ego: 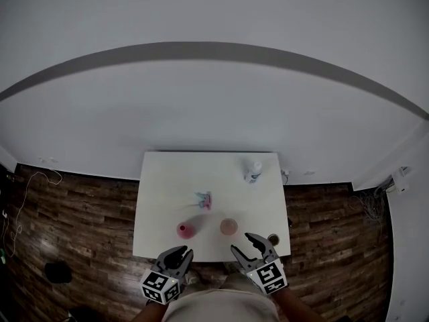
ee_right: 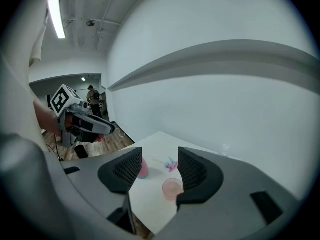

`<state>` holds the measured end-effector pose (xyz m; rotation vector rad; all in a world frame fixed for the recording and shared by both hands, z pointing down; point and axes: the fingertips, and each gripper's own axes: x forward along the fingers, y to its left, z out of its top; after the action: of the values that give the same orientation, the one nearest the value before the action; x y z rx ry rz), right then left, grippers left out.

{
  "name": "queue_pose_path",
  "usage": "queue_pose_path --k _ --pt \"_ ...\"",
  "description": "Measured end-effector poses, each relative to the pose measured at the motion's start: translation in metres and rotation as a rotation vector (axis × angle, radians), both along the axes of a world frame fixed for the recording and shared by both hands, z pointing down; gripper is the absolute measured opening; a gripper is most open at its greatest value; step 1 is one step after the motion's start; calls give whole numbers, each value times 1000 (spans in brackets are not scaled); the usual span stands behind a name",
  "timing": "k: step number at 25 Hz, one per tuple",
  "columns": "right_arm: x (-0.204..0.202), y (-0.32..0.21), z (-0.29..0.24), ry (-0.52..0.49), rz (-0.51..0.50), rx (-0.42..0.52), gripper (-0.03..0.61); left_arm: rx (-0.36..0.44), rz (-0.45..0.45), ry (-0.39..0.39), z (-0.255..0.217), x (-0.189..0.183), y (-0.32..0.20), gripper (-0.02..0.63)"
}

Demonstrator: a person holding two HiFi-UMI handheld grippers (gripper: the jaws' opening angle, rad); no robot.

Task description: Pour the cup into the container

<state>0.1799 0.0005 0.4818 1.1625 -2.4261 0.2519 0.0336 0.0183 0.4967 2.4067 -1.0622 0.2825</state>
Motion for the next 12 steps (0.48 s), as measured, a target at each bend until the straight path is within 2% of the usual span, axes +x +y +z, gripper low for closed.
queue_pose_path --k 12 --pt "19 -30 37 9 -168 -36 217 -37 -120 -54 10 34 -20 72"
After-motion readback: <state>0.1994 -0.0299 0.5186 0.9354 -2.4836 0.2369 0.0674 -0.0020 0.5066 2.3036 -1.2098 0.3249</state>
